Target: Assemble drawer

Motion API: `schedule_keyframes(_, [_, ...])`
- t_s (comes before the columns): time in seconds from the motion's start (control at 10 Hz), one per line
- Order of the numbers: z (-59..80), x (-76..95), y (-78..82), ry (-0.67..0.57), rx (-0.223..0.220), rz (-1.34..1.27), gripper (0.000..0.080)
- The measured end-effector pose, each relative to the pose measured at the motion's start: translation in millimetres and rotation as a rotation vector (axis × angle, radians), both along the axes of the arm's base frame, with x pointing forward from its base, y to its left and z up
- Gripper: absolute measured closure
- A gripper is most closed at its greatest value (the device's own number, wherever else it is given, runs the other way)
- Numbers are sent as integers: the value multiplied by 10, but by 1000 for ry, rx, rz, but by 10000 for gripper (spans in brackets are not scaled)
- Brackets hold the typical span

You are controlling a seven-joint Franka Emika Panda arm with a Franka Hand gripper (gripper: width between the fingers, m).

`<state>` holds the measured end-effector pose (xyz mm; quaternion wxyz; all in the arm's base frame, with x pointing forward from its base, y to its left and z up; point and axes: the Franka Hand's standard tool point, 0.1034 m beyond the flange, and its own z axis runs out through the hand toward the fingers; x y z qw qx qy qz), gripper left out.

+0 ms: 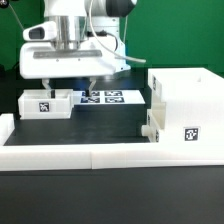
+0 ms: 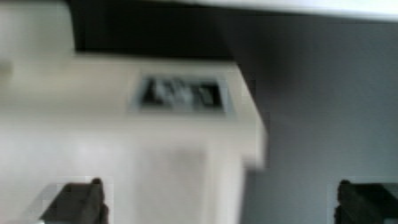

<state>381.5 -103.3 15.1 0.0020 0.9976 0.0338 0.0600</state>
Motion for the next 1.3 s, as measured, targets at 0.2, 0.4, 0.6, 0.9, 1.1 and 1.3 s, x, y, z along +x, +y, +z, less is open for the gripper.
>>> schedule_keyframes(0.2, [-70, -7, -16, -10, -7, -3, 150])
schedule_keyframes(0.4, [-88, -31, 75, -18, -10, 14, 150])
schedule_keyframes(0.6, [-77, 19, 65, -25, -11, 14, 150])
schedule_keyframes(0.9, [-85, 17, 67, -27, -11, 15, 420])
schedule_keyframes(1.1, [-85, 17, 67, -27, -11, 15, 603])
schedule_keyframes(1.3, [-85, 17, 67, -27, -11, 15, 758])
